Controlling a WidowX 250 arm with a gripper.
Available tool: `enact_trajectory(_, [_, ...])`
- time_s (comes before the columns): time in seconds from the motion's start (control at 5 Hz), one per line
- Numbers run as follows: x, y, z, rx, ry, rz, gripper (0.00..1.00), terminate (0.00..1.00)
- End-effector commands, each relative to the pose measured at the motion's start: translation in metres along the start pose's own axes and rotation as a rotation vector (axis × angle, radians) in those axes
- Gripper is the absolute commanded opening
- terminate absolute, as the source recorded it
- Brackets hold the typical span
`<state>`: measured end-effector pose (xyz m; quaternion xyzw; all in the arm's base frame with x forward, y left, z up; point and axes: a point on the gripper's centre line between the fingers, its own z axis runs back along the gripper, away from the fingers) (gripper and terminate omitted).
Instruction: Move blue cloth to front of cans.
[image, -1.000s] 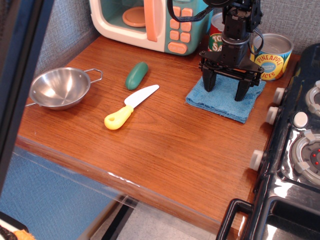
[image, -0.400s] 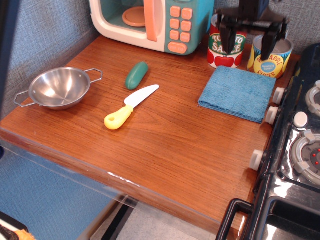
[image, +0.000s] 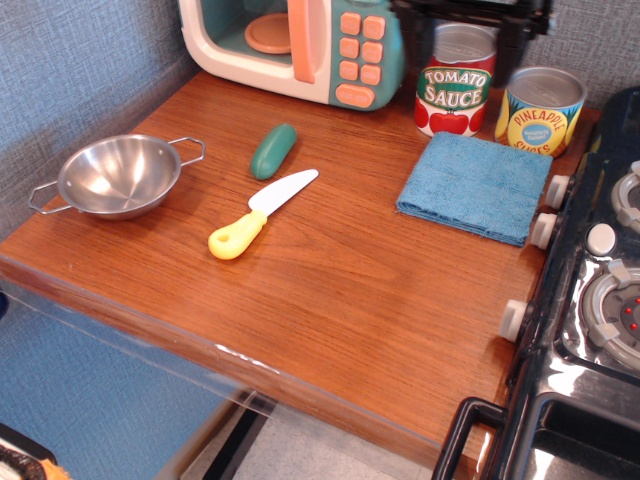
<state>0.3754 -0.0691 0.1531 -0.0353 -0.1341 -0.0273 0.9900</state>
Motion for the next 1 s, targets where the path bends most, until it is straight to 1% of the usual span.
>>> enact_trajectory(0.0, [-0.057,0.032,0.008,0.060,-0.007,0.003,1.00,0.00])
enact_trajectory(0.2, [-0.060,0.046,-0.012,0.079,0.035,0.002,1.00,0.00])
enact_trajectory(0.4, [-0.061,0.053,-0.024,0.082,0.059,-0.003,1.00,0.00])
enact_trajectory(0.6, [-0.061,0.053,-0.024,0.082,0.059,-0.003,1.00,0.00])
enact_trajectory(0.8, [-0.061,0.053,-0.024,0.082,0.059,-0.003,1.00,1.00])
